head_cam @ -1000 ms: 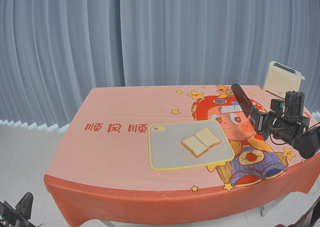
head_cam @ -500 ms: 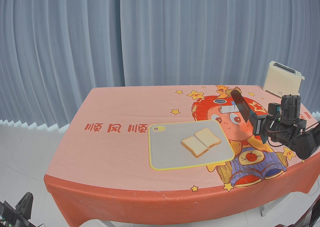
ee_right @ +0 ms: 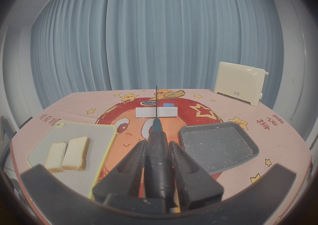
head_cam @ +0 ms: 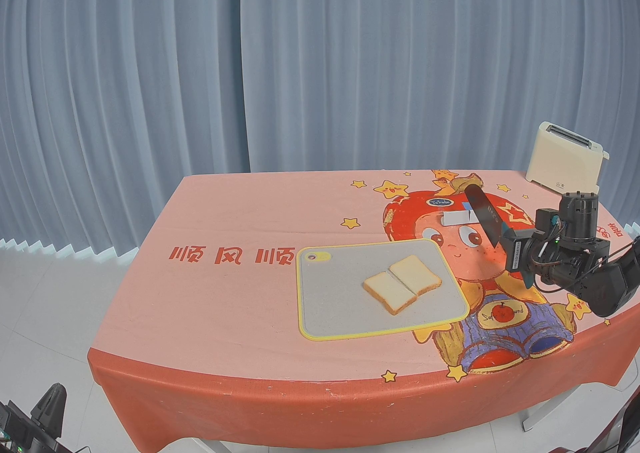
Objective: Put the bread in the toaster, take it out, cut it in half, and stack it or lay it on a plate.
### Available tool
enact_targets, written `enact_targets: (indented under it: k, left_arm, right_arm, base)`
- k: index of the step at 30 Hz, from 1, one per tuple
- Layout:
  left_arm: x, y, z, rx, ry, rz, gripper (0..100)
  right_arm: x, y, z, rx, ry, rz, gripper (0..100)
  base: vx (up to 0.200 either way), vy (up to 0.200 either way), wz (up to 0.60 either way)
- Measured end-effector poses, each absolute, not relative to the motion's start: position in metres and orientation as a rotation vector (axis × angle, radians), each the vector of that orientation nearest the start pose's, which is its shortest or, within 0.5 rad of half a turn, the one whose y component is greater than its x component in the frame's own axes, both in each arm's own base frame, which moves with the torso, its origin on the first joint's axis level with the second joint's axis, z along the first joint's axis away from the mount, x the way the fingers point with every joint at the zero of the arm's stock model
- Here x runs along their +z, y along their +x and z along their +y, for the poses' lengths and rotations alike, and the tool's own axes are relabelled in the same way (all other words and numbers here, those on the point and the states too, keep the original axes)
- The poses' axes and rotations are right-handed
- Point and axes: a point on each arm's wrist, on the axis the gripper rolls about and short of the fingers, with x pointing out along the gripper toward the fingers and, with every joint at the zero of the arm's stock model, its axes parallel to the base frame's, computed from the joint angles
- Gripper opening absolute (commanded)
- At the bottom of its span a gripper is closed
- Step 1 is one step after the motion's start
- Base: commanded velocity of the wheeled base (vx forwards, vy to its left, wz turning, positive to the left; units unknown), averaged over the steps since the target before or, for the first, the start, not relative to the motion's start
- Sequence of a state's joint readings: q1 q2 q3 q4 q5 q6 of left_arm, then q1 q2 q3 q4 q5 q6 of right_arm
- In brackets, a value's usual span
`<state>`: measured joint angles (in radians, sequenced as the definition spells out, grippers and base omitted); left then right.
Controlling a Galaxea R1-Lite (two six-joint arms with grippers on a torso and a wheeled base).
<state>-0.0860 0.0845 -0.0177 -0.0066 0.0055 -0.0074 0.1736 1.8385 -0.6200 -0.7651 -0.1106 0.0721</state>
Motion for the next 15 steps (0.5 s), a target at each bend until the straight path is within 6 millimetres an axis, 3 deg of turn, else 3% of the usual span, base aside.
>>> enact_targets:
  k: [15]
  left_arm:
    - [0.0828,-0.0172,0.0016,-0.080,-0.005,0.060,0]
  right_arm:
    - [0.1003,0.3000,0.0519,0.051,0.002,0.470,0]
  base:
    - [0.000,0.000,0.00]
